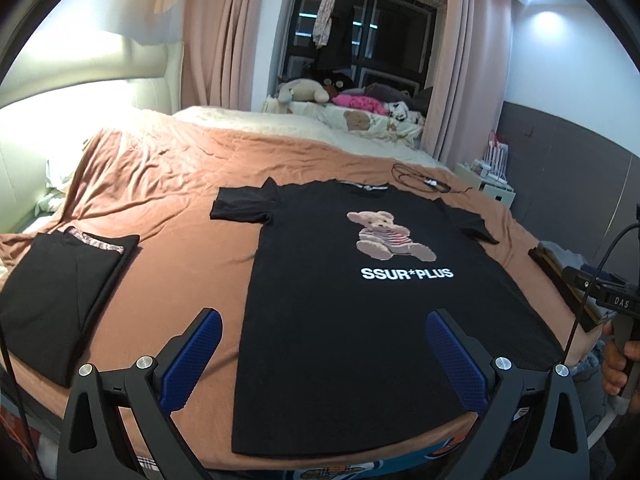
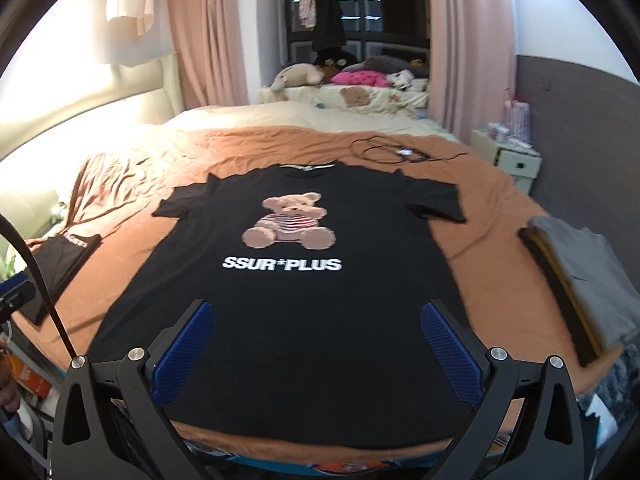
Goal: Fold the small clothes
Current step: 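Move the left tool down to the sleeve of the black teddy-bear T-shirt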
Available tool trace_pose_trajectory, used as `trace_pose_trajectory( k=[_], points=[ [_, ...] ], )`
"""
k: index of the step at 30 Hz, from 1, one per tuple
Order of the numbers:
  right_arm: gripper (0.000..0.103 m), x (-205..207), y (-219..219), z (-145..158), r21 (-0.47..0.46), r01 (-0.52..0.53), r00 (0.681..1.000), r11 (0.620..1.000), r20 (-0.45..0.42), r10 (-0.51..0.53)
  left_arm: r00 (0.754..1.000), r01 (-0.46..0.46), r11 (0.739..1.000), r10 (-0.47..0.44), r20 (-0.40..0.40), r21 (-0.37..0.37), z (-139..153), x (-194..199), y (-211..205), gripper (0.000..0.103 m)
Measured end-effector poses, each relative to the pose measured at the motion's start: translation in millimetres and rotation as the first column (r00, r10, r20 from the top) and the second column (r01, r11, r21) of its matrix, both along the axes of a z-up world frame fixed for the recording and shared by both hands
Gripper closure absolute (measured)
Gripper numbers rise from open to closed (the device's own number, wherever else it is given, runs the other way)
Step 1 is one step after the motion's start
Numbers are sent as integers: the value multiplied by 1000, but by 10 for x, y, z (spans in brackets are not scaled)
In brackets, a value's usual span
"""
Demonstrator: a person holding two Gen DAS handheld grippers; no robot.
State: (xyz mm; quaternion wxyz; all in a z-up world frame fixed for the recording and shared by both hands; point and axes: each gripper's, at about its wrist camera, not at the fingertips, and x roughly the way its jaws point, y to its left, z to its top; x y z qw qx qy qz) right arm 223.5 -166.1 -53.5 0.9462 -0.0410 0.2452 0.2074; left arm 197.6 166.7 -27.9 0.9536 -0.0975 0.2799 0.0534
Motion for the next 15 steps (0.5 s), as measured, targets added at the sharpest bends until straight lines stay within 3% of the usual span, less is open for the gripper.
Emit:
trace_pose_trajectory(
  k=[6, 15],
  points=[
    [0, 405, 153, 56, -15, -28, 1000, 1000, -11, 28, 999, -12, 1000, 11, -40, -10, -6, 332, 216, 4],
    [0, 1001, 542, 41, -4, -56, 997, 998, -54, 55, 996, -52, 998, 49, -80, -40, -60, 984, 768, 18]
  ],
)
